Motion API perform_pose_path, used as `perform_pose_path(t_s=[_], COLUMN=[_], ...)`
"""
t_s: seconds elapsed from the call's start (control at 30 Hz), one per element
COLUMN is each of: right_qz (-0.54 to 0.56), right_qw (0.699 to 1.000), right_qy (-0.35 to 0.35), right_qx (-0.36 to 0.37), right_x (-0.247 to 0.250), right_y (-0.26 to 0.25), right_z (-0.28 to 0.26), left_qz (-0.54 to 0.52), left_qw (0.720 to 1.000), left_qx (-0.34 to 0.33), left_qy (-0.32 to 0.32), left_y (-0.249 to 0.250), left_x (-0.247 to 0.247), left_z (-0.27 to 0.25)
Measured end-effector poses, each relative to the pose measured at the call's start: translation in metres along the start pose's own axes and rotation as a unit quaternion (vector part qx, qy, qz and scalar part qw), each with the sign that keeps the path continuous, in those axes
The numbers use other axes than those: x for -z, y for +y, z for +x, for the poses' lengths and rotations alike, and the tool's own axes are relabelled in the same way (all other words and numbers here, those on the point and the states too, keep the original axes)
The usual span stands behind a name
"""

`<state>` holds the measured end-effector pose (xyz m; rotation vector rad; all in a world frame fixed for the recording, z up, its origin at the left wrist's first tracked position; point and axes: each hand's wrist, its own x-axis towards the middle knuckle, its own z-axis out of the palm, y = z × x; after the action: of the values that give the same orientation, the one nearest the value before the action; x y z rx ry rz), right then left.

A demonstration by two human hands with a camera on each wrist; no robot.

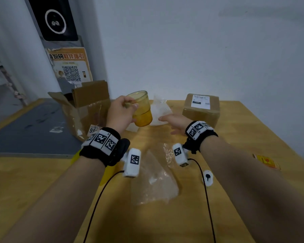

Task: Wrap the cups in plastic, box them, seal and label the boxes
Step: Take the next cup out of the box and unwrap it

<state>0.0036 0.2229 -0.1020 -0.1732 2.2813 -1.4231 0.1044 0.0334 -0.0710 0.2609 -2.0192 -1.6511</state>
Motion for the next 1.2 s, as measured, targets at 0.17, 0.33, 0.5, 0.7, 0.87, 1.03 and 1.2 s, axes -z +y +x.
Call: perform_pose_path(t_s=[0.17, 0.33, 0.5, 0.7, 0.87, 1.03, 1.2], right_qz=[0.008, -0.012, -0.024, 0.091, 0.217, 0.316, 0.296], right_qw=[0.999, 0.999, 0.987, 0.958, 0.93, 0.892, 0.886], right_qy=[-0.011, -0.009, 0.092, 0.143, 0.118, 0.094, 0.118], right_qx=[-0.045, -0.045, 0.126, 0.232, 0.271, 0.31, 0.338], right_x=[-0.006, -0.009, 0.007, 0.032, 0.048, 0.058, 0.051], right_y=[0.006, 0.007, -0.019, -0.043, -0.05, -0.051, -0.036], right_z=[0.062, 0.09, 0.069, 0.01, -0.047, -0.105, -0.154], left_qz=[0.014, 0.017, 0.008, -0.021, -0.045, -0.05, -0.02], left_qw=[1.0, 1.0, 1.0, 1.0, 0.998, 0.994, 0.981], left_qx=[0.012, 0.021, 0.018, 0.004, -0.012, -0.065, -0.128], left_qy=[-0.004, -0.01, 0.001, 0.016, 0.031, 0.067, 0.143], left_y=[-0.022, -0.042, -0.04, -0.008, 0.031, 0.07, 0.095], left_x=[-0.014, -0.013, -0.011, -0.005, 0.01, 0.023, 0.046], left_z=[0.034, 0.05, 0.045, 0.016, -0.016, -0.053, -0.079])
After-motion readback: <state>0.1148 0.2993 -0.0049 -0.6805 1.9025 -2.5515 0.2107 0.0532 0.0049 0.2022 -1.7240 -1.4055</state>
